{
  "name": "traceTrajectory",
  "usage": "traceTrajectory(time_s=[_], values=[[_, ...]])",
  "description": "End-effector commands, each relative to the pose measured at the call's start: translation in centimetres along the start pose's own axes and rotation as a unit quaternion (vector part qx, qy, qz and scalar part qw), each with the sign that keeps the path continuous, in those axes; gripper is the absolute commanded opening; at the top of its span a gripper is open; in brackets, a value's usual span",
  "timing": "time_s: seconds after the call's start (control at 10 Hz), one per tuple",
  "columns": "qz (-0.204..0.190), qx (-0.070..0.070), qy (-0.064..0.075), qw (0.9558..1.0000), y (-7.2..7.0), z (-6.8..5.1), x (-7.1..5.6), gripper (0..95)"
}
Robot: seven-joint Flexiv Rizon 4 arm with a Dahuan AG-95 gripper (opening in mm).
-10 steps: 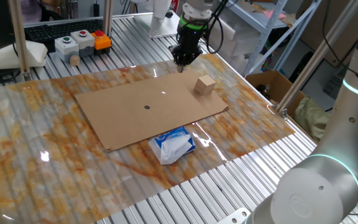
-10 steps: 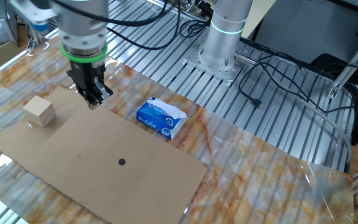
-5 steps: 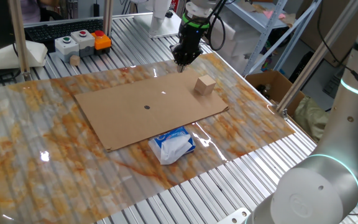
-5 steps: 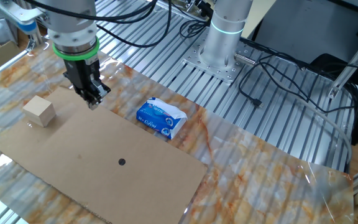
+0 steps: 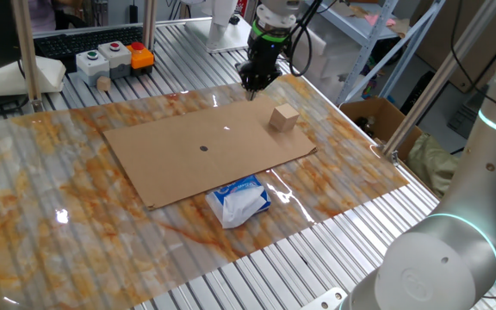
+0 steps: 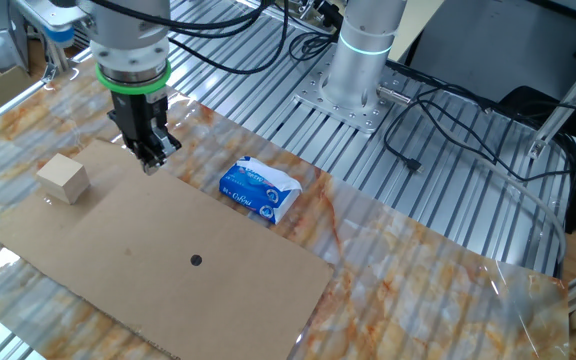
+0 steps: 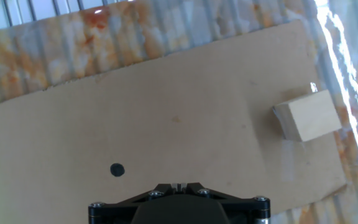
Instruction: Grab the block and place it at the designated location
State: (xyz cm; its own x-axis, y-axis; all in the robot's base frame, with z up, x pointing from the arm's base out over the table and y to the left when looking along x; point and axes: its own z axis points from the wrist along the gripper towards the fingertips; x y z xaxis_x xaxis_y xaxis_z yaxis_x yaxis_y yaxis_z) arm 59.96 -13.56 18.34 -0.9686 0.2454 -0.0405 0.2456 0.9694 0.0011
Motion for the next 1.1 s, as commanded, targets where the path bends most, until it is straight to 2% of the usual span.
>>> traceTrajectory(time_s=[0.1,0.5,0.7,1.1], values=[[-0.003,0.0,0.002,1.0,-0.4,0.0,-0.2,0.0],[-0.039,0.0,0.004,0.9992,-2.8,-0.3,-1.8,0.0],[-0.076,-0.001,0.004,0.9971,-4.7,-0.3,-2.7,0.0],[-0.114,-0.002,0.002,0.9935,-6.9,-0.2,-3.6,0.0]])
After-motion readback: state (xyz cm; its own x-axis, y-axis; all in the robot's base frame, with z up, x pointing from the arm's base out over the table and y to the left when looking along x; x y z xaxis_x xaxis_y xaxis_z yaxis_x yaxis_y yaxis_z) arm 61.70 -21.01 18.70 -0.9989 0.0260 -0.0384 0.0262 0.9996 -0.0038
